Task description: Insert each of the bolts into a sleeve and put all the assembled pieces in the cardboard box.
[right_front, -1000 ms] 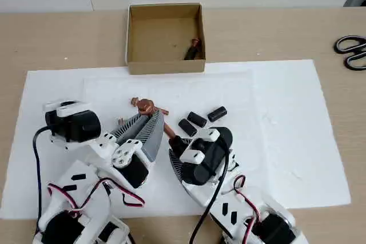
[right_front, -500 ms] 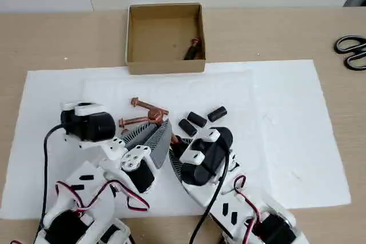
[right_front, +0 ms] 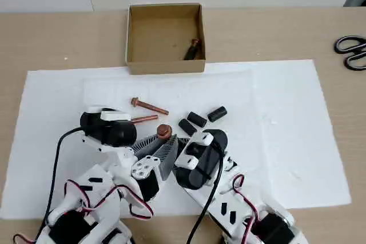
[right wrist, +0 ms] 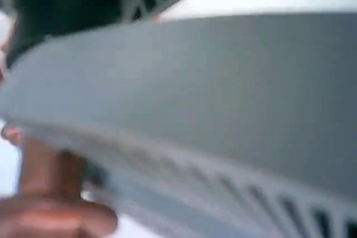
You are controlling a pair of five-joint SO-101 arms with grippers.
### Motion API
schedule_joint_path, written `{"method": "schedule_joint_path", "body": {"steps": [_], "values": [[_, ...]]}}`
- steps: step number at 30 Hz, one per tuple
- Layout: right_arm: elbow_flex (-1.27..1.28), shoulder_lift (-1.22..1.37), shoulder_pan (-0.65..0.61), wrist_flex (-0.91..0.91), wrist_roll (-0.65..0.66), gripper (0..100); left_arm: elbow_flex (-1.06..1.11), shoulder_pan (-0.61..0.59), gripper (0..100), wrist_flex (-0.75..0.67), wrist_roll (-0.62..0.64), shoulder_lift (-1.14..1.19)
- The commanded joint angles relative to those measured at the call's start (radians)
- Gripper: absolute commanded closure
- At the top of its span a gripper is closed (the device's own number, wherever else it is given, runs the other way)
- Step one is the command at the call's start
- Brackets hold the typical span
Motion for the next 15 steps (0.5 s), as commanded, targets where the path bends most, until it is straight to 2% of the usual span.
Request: {"method": "schedule_joint_path", "body": {"steps": [1,8,13,15], "values": [[-0.06,-0.008,-0.001,-0.044,0.008,99.5,0.031,0.029,100,0.023,-0.035,0.003],[-0.058,-0.008,-0.001,-0.041,0.008,99.5,0.041,0.029,99,0.023,-0.058,0.002],[-0.057,-0.008,-0.001,-0.038,0.008,99.5,0.041,0.029,83,0.038,-0.064,0.008],[-0.057,-0.008,-0.001,-0.038,0.008,99.5,0.042,0.028,80,0.057,-0.064,0.008]]}}
